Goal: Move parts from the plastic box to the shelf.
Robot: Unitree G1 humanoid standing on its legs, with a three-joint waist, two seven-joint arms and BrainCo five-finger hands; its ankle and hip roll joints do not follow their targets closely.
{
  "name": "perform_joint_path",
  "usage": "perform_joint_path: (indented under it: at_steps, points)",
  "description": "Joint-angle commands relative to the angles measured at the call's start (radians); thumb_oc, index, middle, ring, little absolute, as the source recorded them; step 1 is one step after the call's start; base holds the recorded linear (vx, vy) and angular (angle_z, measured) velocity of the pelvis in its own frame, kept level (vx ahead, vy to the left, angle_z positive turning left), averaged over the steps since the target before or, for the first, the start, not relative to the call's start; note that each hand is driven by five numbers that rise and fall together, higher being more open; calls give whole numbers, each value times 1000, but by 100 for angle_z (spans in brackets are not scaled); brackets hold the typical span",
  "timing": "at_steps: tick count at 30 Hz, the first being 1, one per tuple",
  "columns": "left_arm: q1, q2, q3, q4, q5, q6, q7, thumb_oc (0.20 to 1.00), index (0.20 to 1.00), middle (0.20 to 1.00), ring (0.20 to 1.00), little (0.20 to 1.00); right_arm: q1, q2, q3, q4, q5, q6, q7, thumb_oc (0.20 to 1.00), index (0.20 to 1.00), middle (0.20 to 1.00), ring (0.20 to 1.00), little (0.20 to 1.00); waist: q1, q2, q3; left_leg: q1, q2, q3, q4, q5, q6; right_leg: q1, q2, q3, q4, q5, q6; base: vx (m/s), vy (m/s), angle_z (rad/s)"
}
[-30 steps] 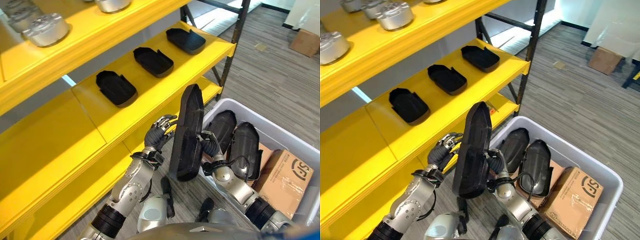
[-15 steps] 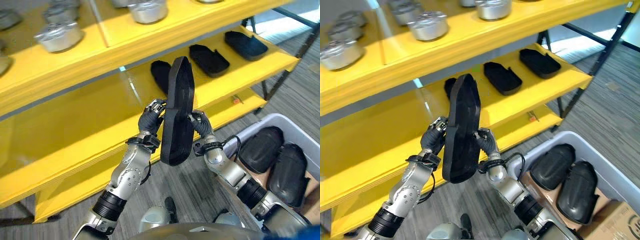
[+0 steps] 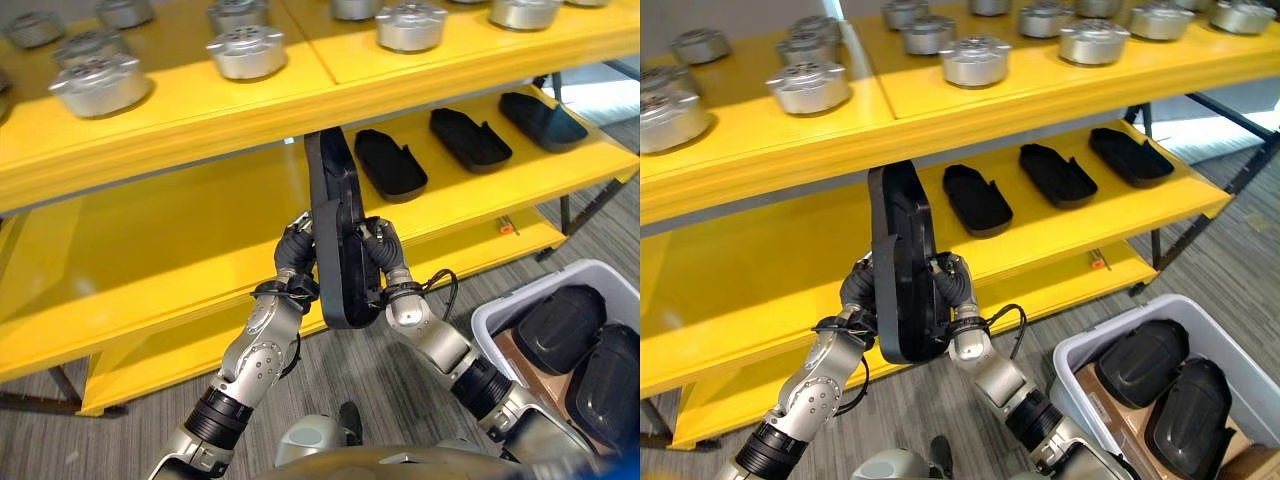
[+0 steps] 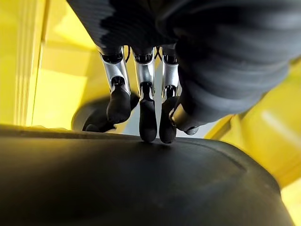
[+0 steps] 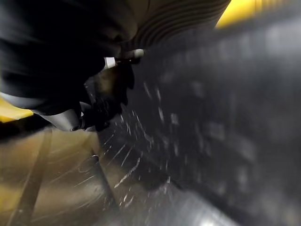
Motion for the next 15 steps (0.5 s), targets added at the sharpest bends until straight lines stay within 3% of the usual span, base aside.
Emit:
perform_joint_path:
  at_steps: [1,5,7,13,15]
  points:
    - [-9,-15,-22,-72,23,-23,-42,200,200,200,200,200,-57,53,-19,12,36,-11,-49,200,200,200,200,200,16,-18,0,91,17,67,-70,-20,-68,21,138,-6,-118,0,-18,98,74,1]
    - [8,-18,-20,-70,15,6,-55,200,200,200,200,200,-53,49,-37,57,23,-3,-53,200,200,200,200,200,4,-37,6,90,-7,44,-57,-28,-75,39,202,51,-203,31,-30,111,27,25]
    - [26,-26,-32,-55,22,36,-74,200,200,200,200,200,-49,31,-69,120,23,-10,-37,200,200,200,200,200,-16,-51,9,88,-30,18,-40,-44,-77,44,241,119,-278,70,-29,182,46,37]
    - [34,-43,-73,-7,32,42,-88,200,200,200,200,200,5,-12,-97,151,48,0,-20,200,200,200,200,200,-61,-51,22,65,-41,-6,-31,-49,-62,-29,219,223,-317,147,-2,90,-3,31]
    - [28,-27,-80,-7,23,41,-82,200,200,200,200,200,3,-7,-110,174,66,-20,-41,200,200,200,200,200,-66,-47,51,70,-36,-7,-19,-83,-59,-90,195,223,-287,169,34,78,-62,37]
